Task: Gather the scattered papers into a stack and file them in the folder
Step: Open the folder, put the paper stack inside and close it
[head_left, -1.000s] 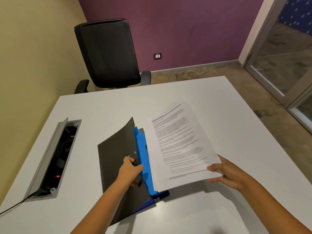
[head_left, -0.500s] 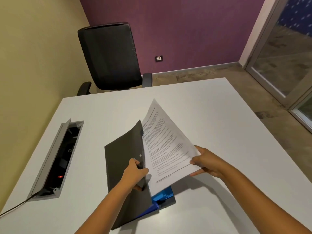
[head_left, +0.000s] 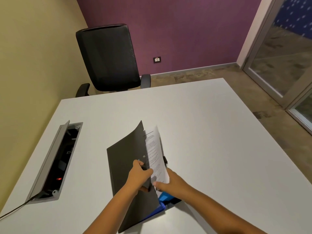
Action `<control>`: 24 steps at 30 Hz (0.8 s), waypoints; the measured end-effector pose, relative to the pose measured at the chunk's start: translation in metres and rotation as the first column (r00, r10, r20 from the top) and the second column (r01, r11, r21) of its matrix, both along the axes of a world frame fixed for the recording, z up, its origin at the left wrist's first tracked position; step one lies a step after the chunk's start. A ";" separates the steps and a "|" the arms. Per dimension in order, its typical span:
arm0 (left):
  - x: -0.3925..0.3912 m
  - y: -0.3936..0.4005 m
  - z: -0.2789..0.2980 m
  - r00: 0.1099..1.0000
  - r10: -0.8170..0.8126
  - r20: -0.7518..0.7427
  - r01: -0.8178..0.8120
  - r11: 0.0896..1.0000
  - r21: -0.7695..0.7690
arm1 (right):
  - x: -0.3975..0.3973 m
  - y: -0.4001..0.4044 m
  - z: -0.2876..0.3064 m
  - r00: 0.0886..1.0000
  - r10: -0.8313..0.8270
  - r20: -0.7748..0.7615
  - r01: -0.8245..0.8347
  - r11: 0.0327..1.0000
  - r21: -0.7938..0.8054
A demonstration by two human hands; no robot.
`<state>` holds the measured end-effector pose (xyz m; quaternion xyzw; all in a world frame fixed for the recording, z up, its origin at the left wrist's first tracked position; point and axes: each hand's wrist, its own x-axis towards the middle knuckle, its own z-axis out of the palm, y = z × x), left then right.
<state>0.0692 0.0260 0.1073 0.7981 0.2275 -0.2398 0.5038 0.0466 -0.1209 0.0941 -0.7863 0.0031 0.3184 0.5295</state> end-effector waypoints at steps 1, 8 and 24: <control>-0.001 0.000 0.001 1.000 0.006 0.007 -0.006 1.000 0.006 | 0.004 0.002 0.001 0.999 -0.030 -0.033 0.030 1.000 0.005; -0.008 0.003 0.008 0.999 -0.012 0.049 0.012 1.000 -0.001 | 0.045 -0.006 0.016 0.976 -0.177 -0.130 0.162 0.980 -0.119; -0.007 -0.014 0.026 0.983 0.094 0.160 -0.072 0.988 -0.139 | 0.047 0.029 0.032 0.992 0.098 0.075 -0.070 0.945 -0.318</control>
